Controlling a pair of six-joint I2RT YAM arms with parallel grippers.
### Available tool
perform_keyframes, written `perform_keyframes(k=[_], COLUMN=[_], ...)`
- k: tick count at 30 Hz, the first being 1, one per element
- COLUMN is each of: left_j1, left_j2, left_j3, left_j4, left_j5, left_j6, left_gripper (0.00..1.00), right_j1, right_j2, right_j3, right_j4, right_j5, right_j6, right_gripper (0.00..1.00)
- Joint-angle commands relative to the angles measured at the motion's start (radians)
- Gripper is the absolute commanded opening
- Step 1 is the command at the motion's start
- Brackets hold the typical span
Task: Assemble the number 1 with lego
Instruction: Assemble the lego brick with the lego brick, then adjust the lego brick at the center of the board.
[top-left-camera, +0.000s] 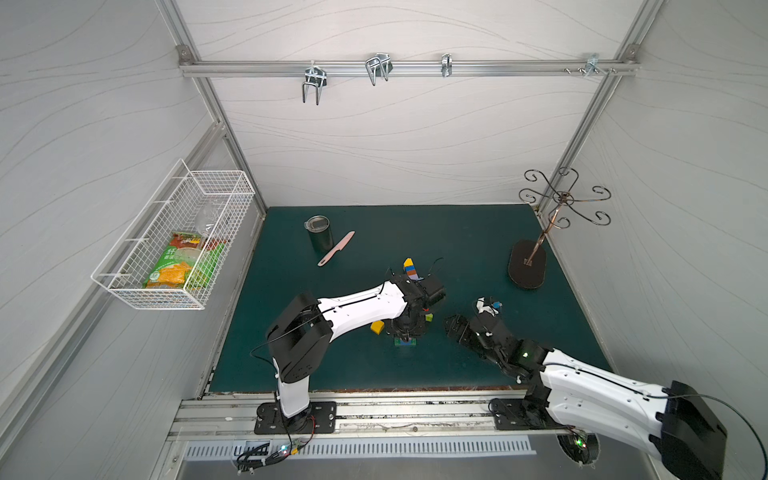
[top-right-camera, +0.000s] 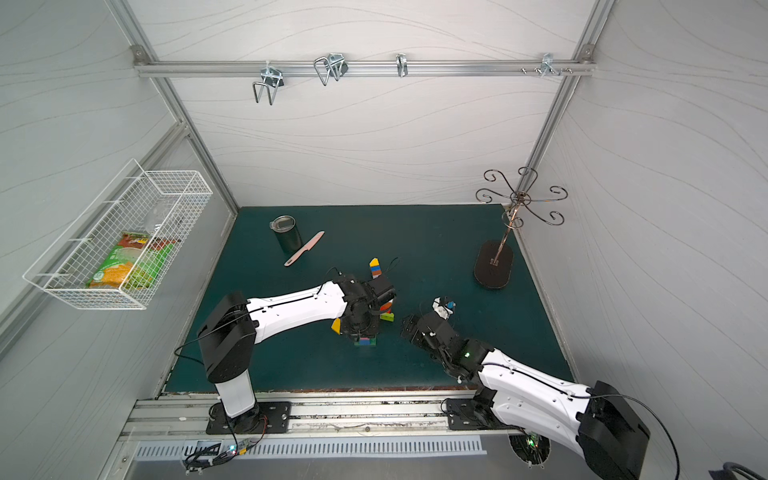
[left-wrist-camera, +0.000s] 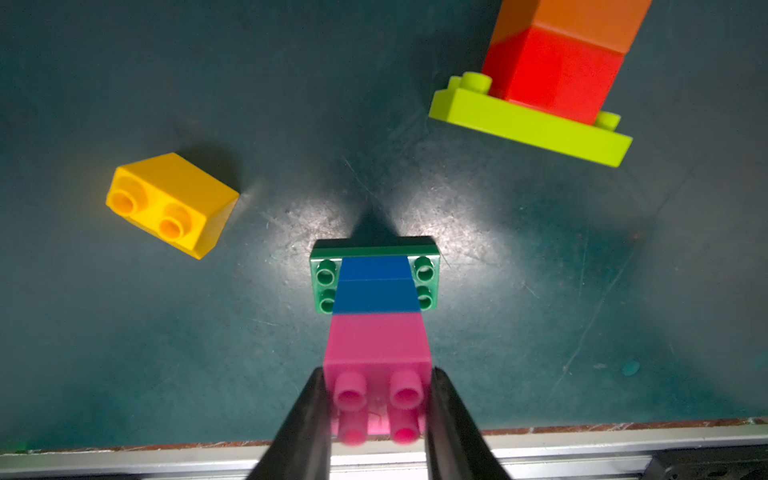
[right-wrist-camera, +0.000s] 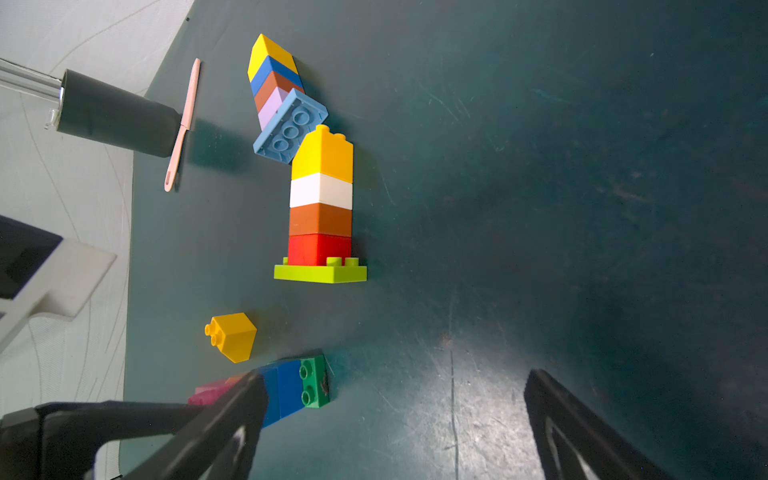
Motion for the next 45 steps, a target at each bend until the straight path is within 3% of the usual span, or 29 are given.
perform_keyframes(k=[1,9,14,36,38,39,43,45], left_j1=[0.0,0.001,-0.003,-0.01,-0.011,-0.011,-0.01,-0.009], left_j2=[0.174,0.133,0.094,-0.047,-0.079,-0.097,-0.208,-0.282], left_j3=[-0.135,-0.076,-0.018,0.127,0.127,0.124,0.086,0.044], left_j4=[0.106,0.013,-0.05,-0.129,-0.132,-0.135,-0.143,-0.136], left_j5=[0.079,0.011,-0.013,-0.029,-0.031,-0.036,-0.07,-0.088], left_j6=[0.059,0.053,0.044,0.025,0.017,0.014,-0.007,-0.021], left_gripper=[0.0,0.0,0.19,0.72,0.81,0.98,1.0,1.0], right_j1=[-0.006,-0.006,-0.006,-0.006,-0.006,-0.006,-0.006,-0.006], right_j2=[-0.006,0.016,0.014,0.012,0.022,0.028,0.097,0.137], right_j3=[0.001,0.017,0.03,0.035,0.035,0.036,0.067,0.067], right_j4=[-0.012,-0.005,-0.021,-0.04,-0.028,-0.021,0.001,0.056], right_j5=[0.016,-0.001,-0.004,-0.05,-0.07,-0.085,-0.186,-0.256], right_j6=[-0.01,-0.038,-0.061,-0.077,-0.081,-0.087,-0.099,-0.097], right_gripper=[0.99,0.99,0.99,0.99,0.99,0.99,0.96,0.84])
